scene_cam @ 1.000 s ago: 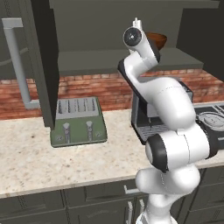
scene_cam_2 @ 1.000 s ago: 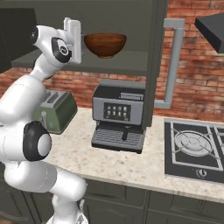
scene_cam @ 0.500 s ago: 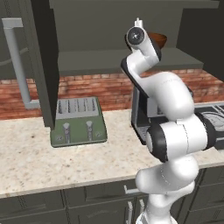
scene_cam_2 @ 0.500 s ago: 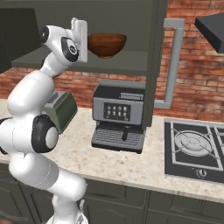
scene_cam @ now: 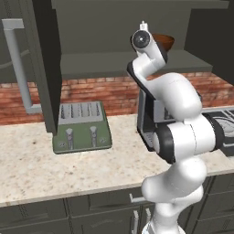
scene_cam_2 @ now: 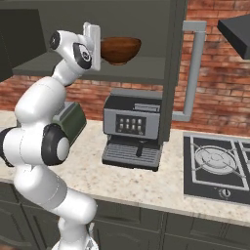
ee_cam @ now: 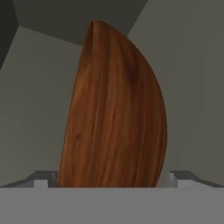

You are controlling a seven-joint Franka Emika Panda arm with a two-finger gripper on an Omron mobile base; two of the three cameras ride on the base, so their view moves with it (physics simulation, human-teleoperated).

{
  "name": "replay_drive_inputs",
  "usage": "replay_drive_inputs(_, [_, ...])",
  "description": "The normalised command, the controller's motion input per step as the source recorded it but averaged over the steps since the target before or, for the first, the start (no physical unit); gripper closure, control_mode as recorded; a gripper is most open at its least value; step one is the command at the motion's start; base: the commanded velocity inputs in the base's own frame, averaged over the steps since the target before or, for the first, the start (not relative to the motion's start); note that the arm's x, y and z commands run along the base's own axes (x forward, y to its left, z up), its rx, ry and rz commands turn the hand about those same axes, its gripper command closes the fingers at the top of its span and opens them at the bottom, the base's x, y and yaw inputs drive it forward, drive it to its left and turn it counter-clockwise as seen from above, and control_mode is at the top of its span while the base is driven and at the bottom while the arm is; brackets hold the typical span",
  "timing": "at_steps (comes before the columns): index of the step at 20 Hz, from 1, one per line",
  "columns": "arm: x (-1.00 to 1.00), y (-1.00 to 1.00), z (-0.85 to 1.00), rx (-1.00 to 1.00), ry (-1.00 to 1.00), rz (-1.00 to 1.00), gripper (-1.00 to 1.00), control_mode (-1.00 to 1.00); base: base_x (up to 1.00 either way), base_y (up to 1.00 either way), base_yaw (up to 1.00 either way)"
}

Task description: Move the bowls from the cabinet to the plates on the dining table.

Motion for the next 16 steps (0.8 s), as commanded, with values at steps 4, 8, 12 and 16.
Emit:
replay_drive_inputs(4, [0.26,0.00,-0.26,0.00,0.00,0.00,-1.00,-1.00,0.00,0.00,0.00])
replay_drive_inputs(8, [0.46,0.00,-0.25,0.00,0.00,0.00,-1.00,-1.00,0.00,0.00,0.00])
replay_drive_inputs(12, [0.28,0.00,-0.41,0.00,0.01,0.02,1.00,-1.00,0.00,0.00,0.00])
replay_drive_inputs(16, [0.05,-0.06,-0.45,0.00,0.00,0.05,1.00,-1.00,0.00,0.00,0.00])
